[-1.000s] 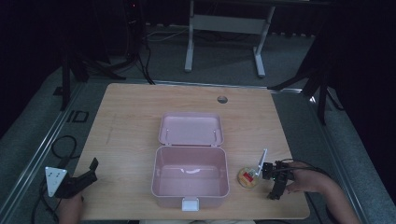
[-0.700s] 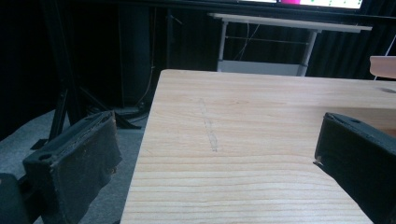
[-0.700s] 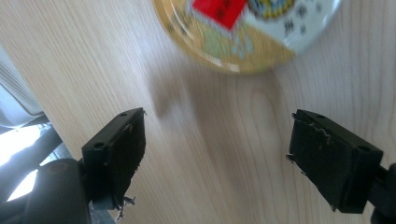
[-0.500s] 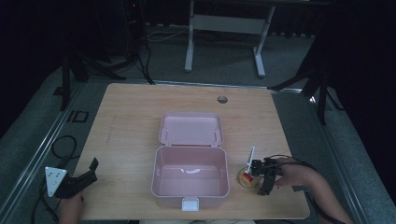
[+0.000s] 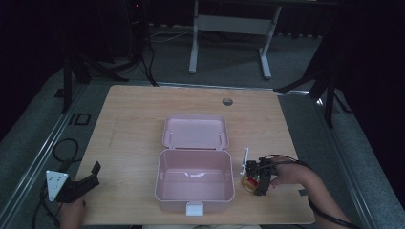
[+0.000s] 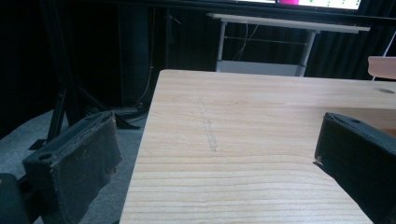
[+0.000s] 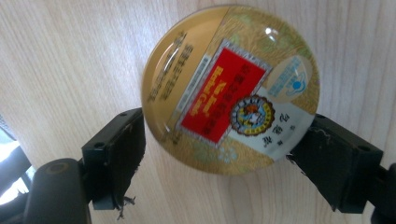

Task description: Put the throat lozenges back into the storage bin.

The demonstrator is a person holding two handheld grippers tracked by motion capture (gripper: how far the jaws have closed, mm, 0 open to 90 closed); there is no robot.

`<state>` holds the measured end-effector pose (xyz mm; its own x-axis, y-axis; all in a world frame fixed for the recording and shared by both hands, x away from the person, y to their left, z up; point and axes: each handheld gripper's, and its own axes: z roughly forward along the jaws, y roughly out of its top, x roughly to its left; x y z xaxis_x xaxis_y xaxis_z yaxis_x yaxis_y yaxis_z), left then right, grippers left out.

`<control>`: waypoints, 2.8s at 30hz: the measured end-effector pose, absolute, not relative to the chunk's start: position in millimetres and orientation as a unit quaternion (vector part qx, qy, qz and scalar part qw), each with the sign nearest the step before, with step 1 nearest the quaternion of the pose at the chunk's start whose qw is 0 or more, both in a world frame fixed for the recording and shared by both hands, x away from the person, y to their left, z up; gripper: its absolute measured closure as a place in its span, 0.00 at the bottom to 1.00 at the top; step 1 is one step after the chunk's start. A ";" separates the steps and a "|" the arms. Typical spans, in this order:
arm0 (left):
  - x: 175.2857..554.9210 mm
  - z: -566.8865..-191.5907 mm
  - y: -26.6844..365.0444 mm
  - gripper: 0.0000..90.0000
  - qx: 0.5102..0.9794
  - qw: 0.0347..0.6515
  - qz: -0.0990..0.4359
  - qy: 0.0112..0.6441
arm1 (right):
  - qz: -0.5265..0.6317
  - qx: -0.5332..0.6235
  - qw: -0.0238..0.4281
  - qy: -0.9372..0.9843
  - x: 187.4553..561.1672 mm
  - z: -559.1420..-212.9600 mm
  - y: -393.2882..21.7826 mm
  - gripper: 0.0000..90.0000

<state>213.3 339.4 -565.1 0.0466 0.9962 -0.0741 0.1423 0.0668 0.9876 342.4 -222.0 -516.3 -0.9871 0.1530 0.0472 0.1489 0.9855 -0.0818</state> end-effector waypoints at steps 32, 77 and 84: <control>213.3 -565.1 339.7 0.00 0.528 0.495 0.431 0.539 | 0.039 -0.055 0.033 -0.997 331.8 -491.5 -209.4 0.22; 213.9 -565.1 340.6 0.00 0.526 0.497 0.428 0.541 | -0.028 0.001 0.030 -0.999 293.6 -363.8 -142.8 0.22; 213.8 -565.1 340.8 0.00 0.527 0.497 0.428 0.541 | -0.032 0.024 0.030 -0.999 290.3 -362.5 -119.5 0.22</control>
